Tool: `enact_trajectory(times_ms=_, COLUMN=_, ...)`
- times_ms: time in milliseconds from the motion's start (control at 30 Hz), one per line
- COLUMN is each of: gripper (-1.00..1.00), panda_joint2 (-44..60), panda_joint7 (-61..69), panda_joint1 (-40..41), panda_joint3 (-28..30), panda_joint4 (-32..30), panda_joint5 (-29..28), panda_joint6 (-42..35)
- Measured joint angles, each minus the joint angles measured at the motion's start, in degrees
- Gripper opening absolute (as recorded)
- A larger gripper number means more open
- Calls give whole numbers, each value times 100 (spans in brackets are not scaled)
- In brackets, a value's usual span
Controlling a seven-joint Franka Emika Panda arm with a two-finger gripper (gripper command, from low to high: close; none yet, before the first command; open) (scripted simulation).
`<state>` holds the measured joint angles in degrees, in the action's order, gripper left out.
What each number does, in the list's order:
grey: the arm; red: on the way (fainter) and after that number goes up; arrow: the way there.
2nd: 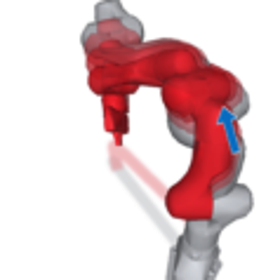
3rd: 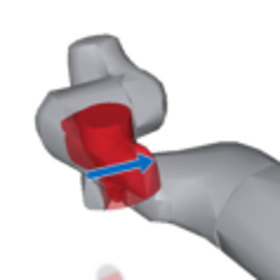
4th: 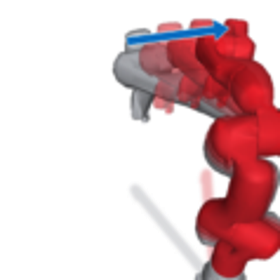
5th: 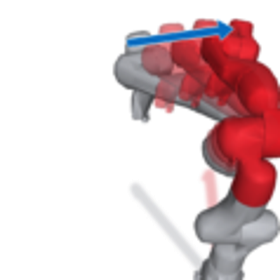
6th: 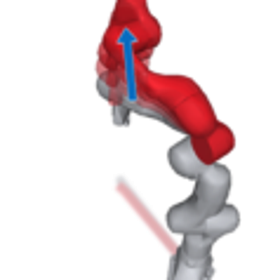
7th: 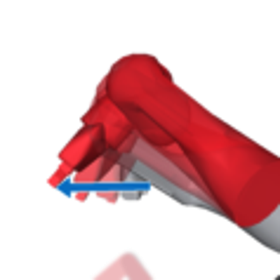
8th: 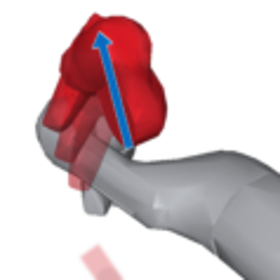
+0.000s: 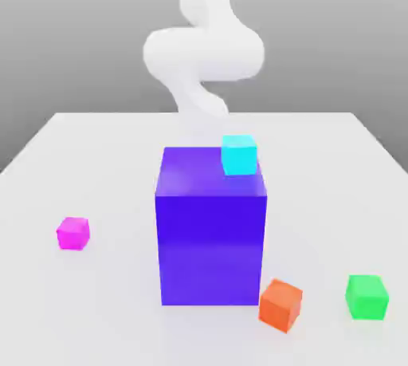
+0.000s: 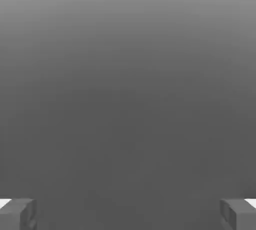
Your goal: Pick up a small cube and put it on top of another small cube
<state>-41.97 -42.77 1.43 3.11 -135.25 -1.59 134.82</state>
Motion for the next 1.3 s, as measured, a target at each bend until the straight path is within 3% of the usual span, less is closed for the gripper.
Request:
enact_trajectory(times_ms=433, gripper=0, panda_joint2=2443, panda_joint7=2106, panda_joint1=1011, panda_joint3=2174, panda_joint4=-2083, panda_joint5=-708, panda_joint6=1930)
enact_trajectory(times_ms=533, gripper=0, panda_joint2=3192, panda_joint7=2848, panda_joint1=1268, panda_joint3=2782, panda_joint4=-2622, panda_joint5=-674, panda_joint6=2483)
enact_trajectory(times_ms=600, gripper=0, panda_joint2=3798, panda_joint7=3602, panda_joint1=1477, panda_joint3=3072, panda_joint4=-2981, panda_joint5=-308, panda_joint6=2905)
enact_trajectory(times_ms=700, gripper=0, panda_joint2=4533, panda_joint7=4779, panda_joint1=1867, panda_joint3=2581, panda_joint4=-3022, panda_joint5=1047, panda_joint6=3393)
enact_trajectory(times_ms=800, gripper=0, panda_joint2=5144, panda_joint7=5718, panda_joint1=2769, panda_joint3=1382, panda_joint4=-2877, panda_joint5=2284, panda_joint6=3810)
enact_trajectory(times_ms=867, gripper=0, panda_joint2=5519, panda_joint7=6064, panda_joint1=3487, panda_joint3=559, panda_joint4=-2784, panda_joint5=2731, panda_joint6=4112)
enact_trajectory(times_ms=900, gripper=-100, panda_joint2=5695, panda_joint7=6176, panda_joint1=3797, panda_joint3=216, panda_joint4=-2745, panda_joint5=2873, panda_joint6=4260)
enact_trajectory(times_ms=1133, gripper=-100, panda_joint2=5733, panda_joint7=6211, panda_joint1=3876, panda_joint3=125, panda_joint4=-2734, panda_joint5=2920, panda_joint6=4278)
enact_trajectory(times_ms=1200, gripper=-100, panda_joint2=5459, panda_joint7=5975, panda_joint1=3472, panda_joint3=603, panda_joint4=-2804, panda_joint5=2612, panda_joint6=4060)
enact_trajectory(times_ms=1300, gripper=-100, panda_joint2=4898, panda_joint7=5162, panda_joint1=2927, panda_joint3=1421, panda_joint4=-2963, panda_joint5=1521, panda_joint6=3668)
